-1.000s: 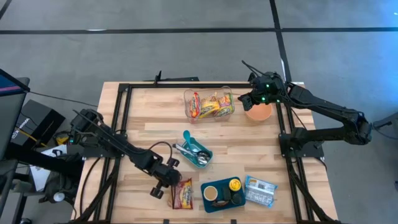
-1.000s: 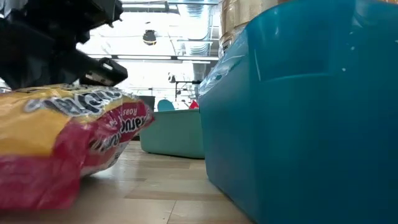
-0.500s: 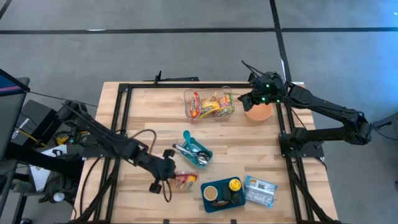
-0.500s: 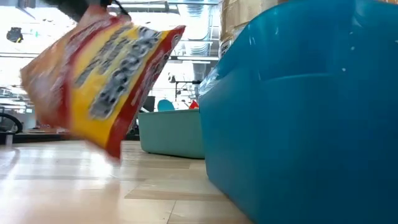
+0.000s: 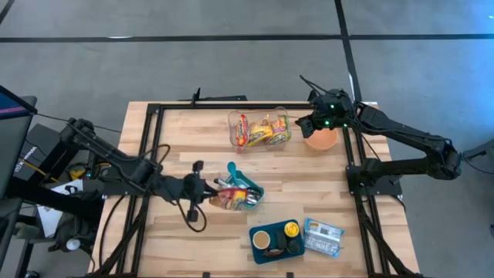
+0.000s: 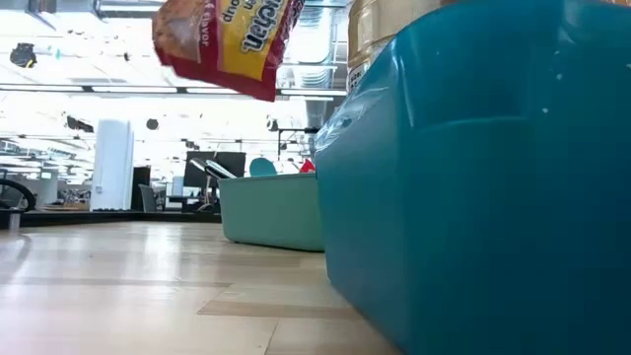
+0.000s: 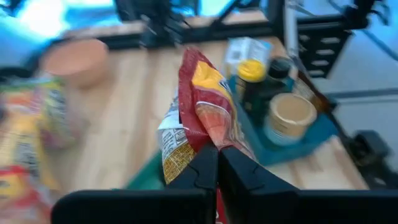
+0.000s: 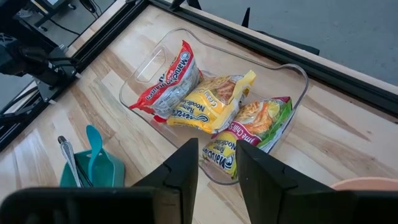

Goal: Pick & Place Food Item
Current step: Put the red noodle pack into the transparent bin

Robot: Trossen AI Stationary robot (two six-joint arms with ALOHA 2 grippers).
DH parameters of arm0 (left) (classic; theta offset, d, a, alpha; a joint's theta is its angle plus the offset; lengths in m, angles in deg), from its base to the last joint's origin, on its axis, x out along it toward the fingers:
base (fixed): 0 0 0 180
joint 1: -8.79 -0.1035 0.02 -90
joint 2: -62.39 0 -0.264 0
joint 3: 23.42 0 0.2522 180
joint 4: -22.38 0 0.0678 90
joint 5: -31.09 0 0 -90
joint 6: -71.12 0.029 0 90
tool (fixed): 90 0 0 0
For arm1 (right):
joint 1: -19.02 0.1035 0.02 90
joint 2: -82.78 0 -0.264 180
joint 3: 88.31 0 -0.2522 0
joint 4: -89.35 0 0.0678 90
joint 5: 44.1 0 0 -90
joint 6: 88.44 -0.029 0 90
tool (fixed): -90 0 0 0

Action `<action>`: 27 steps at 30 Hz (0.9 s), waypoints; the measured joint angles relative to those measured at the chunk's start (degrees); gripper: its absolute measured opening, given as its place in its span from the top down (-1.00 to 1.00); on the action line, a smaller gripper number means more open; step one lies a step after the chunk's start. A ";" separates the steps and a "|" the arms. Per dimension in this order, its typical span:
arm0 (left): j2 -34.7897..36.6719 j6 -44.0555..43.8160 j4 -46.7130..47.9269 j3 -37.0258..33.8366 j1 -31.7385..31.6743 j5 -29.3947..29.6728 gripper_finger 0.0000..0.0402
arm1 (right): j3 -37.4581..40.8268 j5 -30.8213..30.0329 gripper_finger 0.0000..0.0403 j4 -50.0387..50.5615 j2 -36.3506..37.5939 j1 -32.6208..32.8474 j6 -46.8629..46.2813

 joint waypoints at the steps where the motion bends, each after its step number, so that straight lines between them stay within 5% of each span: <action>1: 0.43 0.74 -0.14 0.02 0.00 1.57 1.00 | 0.00 0.00 0.49 -0.04 0.00 0.00 0.00; 11: 2.01 8.19 -0.83 0.01 -3.57 11.85 1.00 | 0.00 0.01 0.49 0.00 0.00 0.00 0.00; 27: 1.81 9.79 -9.74 0.00 -15.64 12.14 1.00 | 0.00 0.02 0.49 0.00 0.00 0.00 0.00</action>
